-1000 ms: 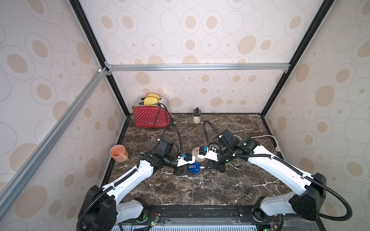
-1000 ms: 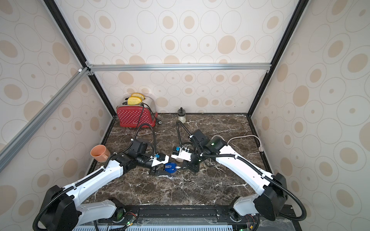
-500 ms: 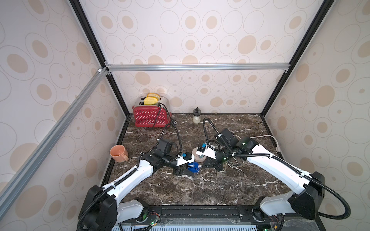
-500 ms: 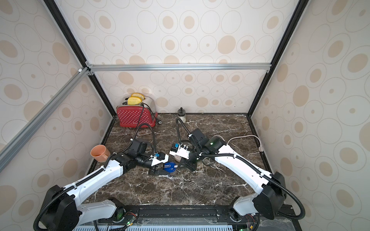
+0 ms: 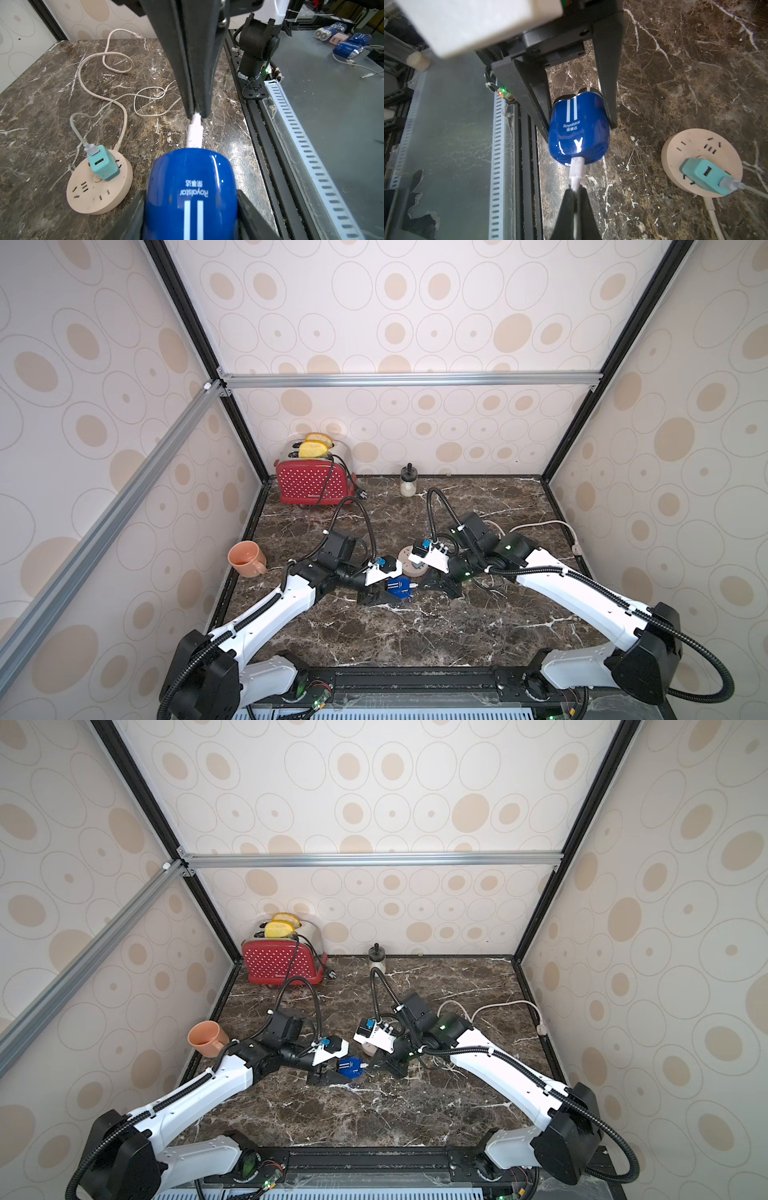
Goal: Charge the electric shaver
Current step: Insert the charging cable into the electric shaver.
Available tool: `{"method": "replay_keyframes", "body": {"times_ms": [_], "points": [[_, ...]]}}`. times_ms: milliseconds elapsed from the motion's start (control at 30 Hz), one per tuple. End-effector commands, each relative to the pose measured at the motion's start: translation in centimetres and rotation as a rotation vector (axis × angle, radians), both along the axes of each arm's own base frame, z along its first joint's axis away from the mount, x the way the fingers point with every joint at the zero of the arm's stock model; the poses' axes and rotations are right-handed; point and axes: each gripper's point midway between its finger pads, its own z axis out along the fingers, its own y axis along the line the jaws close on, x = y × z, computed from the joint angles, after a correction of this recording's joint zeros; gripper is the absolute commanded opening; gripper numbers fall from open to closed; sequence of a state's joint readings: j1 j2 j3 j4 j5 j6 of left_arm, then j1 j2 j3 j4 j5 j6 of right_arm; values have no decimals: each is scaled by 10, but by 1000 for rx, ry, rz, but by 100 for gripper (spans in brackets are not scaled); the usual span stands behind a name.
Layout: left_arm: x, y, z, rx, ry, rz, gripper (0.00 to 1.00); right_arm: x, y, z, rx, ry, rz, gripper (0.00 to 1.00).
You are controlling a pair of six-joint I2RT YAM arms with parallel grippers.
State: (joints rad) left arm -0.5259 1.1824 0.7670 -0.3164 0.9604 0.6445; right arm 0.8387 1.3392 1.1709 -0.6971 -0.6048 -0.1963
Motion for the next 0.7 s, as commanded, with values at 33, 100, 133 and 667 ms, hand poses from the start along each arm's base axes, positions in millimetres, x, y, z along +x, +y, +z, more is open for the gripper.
{"method": "replay_keyframes", "body": {"times_ms": [33,100,133,667], "points": [[-6,-22,62,-202,-156,-124,0,-5,36,16,163,29,70,0],[-5,-22,63,-208,-163,-126,0,-4,37,10,150,37,66,0],[-5,-23,65,-216,-168,-121,0,-4,36,6,139,41,63,0],[-3,-24,91,-300,-208,-86,0,-8,27,-25,72,75,48,0]]}}
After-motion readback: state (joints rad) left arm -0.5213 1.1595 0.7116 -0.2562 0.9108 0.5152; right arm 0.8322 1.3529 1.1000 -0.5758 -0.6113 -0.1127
